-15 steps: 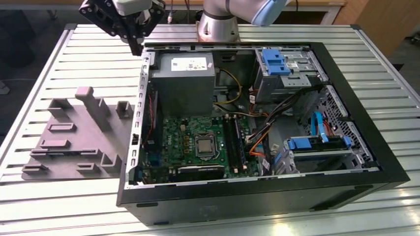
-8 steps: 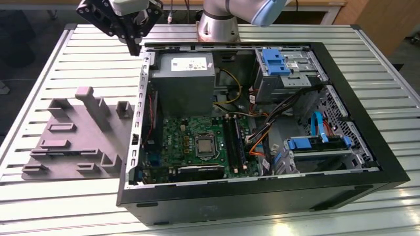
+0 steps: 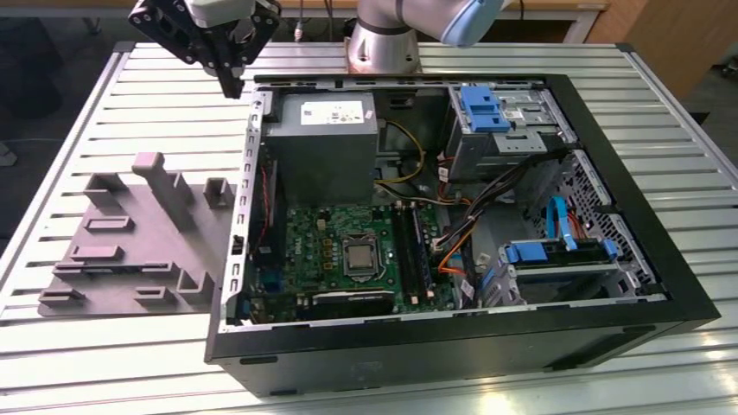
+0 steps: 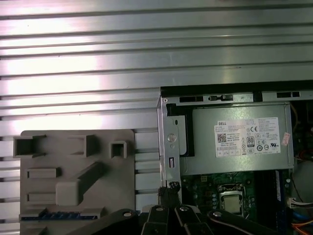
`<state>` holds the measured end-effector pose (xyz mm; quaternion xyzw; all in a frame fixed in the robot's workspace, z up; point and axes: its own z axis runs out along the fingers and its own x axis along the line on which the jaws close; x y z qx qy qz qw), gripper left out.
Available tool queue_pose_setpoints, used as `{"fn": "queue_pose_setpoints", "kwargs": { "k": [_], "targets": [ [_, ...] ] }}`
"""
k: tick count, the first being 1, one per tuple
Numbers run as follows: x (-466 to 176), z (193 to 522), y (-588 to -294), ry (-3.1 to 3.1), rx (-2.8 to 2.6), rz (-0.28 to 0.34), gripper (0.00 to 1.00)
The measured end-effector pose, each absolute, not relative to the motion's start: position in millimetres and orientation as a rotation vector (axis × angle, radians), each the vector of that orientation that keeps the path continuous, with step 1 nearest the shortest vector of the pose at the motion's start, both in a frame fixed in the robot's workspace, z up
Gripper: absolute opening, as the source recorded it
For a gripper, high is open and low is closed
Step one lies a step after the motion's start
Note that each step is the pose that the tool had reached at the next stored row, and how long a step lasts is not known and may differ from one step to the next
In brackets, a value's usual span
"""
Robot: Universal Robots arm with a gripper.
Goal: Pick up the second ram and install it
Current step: 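Reach for the second ram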
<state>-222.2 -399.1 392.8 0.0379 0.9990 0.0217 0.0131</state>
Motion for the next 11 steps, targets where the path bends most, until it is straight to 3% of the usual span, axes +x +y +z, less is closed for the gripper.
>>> {"fn": "queue_pose_setpoints", "kwargs": {
  "k": [11],
  "targets": [
    [-231.4, 392.6, -399.8, 3.112, 0.118, 0.068, 0.11]
  ]
}}
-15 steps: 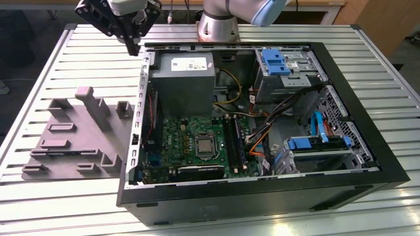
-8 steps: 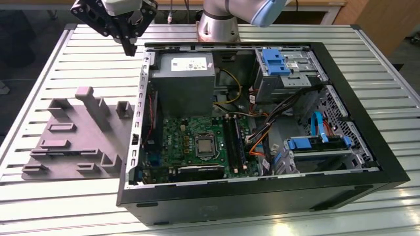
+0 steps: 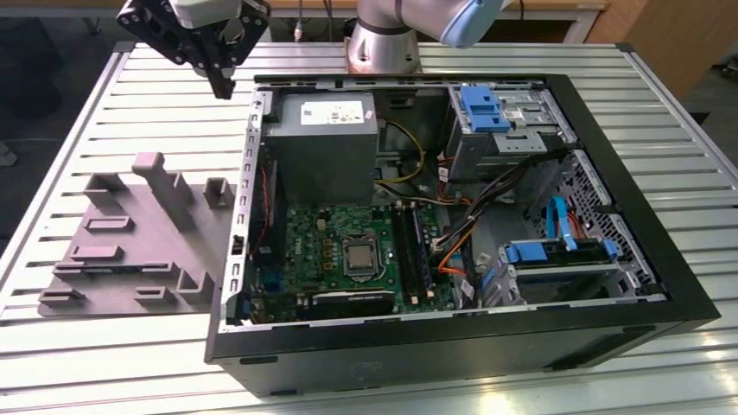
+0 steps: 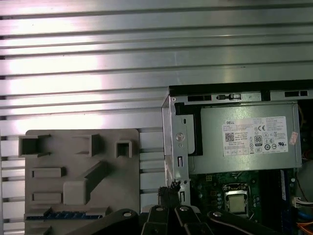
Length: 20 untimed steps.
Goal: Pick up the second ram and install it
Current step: 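Reach for the second ram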
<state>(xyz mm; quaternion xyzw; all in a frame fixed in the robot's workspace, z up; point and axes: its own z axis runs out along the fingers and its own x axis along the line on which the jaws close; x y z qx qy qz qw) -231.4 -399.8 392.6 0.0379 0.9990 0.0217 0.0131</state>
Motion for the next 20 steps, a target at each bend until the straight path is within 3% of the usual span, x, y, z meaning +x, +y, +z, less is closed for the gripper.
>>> {"fn": "queue_pose_setpoints", "kwargs": {
  "k": [20],
  "targets": [
    [-248.0, 392.3, -402.7, 3.112, 0.118, 0.068, 0.11]
  ]
}}
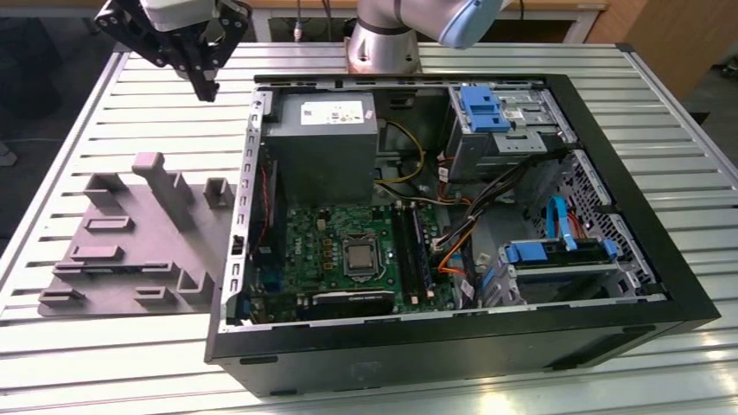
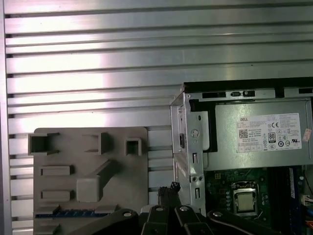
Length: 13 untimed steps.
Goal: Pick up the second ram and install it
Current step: 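Reach for the second ram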
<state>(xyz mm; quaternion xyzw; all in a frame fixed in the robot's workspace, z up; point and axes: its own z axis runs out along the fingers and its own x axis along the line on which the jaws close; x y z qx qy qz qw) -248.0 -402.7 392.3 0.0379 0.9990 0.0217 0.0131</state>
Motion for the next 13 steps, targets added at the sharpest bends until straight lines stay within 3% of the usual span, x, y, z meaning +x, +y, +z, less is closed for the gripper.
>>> {"fn": "queue_pose_setpoints", "kwargs": {
  "k": [13],
  "targets": [
    [-258.2, 391.7, -407.0, 3.112, 0.118, 0.068, 0.11]
  ]
}}
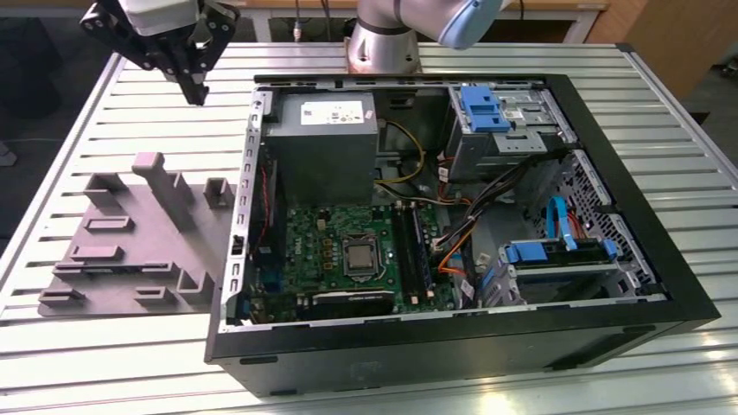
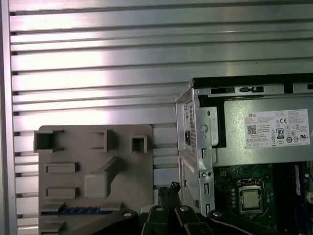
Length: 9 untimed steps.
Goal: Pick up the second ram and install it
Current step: 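Reach for the second ram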
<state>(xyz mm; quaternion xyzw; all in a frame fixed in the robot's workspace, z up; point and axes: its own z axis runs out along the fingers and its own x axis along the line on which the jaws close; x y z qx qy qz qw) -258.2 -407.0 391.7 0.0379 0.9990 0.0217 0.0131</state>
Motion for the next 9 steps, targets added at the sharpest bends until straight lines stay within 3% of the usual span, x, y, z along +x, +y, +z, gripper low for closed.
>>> {"fn": "queue_pose_setpoints", "kwargs": {
  "k": [9],
  "targets": [
    [-263.9, 391.1, -411.0, 3.112, 0.118, 0.068, 0.11]
  ]
}}
